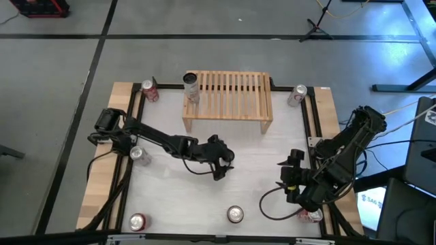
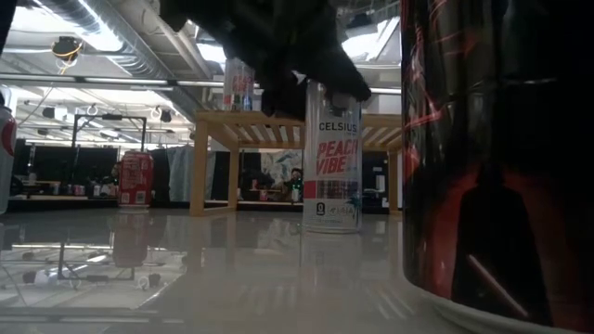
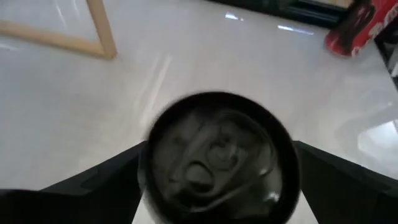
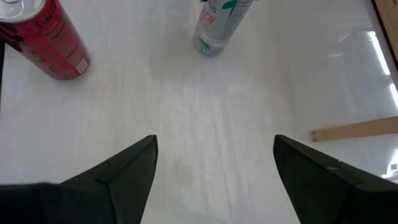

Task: Place canned beverage on shelf
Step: Put the white soda can on the shelf

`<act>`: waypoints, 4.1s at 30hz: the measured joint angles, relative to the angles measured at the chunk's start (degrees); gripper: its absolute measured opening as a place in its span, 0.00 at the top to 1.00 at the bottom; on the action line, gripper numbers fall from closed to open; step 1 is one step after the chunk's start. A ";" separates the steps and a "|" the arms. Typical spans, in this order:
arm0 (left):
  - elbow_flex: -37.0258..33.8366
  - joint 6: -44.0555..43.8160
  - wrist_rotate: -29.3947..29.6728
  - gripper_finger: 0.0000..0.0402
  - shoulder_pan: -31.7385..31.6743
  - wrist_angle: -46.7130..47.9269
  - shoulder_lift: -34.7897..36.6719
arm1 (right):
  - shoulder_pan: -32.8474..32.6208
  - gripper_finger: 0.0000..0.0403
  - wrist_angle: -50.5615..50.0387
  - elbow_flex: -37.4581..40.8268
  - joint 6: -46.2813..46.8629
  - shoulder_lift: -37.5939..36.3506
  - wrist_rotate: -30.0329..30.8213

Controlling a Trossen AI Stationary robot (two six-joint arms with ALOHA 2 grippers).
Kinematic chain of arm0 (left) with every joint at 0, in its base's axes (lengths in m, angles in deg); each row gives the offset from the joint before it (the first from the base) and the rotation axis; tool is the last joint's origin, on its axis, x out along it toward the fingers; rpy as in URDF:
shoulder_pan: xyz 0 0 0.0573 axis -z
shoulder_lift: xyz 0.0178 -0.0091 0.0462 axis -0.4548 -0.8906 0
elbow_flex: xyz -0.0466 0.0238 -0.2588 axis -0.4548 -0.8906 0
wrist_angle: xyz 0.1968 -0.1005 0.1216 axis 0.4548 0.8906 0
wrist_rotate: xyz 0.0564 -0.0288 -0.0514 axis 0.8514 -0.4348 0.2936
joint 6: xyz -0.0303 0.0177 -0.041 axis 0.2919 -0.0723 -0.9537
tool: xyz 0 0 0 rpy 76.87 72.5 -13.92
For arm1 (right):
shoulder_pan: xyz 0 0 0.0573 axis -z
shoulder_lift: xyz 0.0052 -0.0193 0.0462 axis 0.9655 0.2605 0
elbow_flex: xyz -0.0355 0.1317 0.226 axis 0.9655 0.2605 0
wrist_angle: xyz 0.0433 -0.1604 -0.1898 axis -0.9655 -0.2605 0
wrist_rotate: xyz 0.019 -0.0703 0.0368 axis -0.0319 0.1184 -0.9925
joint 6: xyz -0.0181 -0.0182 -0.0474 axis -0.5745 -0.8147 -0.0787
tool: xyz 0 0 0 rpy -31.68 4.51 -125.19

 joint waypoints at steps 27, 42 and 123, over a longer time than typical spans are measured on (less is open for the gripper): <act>-0.06 -4.74 -0.18 0.41 -1.33 11.80 30.91 | 6.70 0.24 2.36 0.00 -1.92 -1.55 -1.04; 12.24 10.93 -5.29 0.41 -21.86 43.16 41.41 | 26.07 0.24 7.41 0.00 -7.86 -4.07 0.16; 13.55 20.14 -17.84 0.18 -36.41 42.52 32.08 | 28.63 0.24 7.69 0.00 -6.16 -4.04 1.47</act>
